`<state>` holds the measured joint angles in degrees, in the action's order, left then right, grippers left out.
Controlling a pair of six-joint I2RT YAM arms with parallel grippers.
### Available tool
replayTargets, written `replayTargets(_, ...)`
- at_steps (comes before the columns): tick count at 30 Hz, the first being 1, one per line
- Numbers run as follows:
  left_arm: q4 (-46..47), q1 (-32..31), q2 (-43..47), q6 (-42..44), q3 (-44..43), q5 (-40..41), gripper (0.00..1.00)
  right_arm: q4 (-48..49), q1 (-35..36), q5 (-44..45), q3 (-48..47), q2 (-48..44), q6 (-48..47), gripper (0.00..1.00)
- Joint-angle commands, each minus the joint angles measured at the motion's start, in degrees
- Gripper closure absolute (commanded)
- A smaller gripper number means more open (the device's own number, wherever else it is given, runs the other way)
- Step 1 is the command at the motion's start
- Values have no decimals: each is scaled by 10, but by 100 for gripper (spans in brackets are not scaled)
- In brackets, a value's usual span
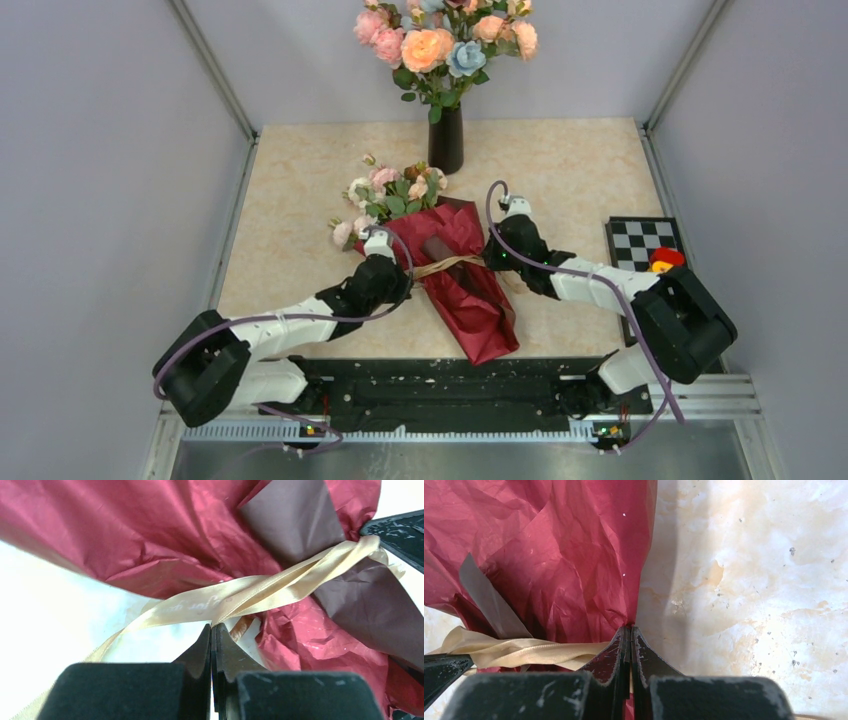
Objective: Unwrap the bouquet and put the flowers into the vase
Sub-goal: Untie the ribbon from the wrapping paper.
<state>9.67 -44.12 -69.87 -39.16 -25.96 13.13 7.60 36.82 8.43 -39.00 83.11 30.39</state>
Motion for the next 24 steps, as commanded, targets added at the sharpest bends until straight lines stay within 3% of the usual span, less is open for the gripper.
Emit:
replayTargets(1, 3, 10, 19, -93, 25, 18, 100, 15, -8, 22, 5, 7, 11, 100)
replayTargets(11, 46, 59, 9, -193, 85, -42, 100, 22, -18, 19, 7, -2, 7, 100)
replayTargets(18, 34, 68, 29, -183, 87, -51, 100, 5, -19, -1, -7, -35, -29, 99)
replayTargets(21, 22, 68, 39, -167, 81, -50, 100, -17, -19, -1, -18, -63, -54, 88)
replayTargets(24, 10, 68, 46, -146, 71, -51, 100, -44, -19, 1, -27, -92, -75, 69)
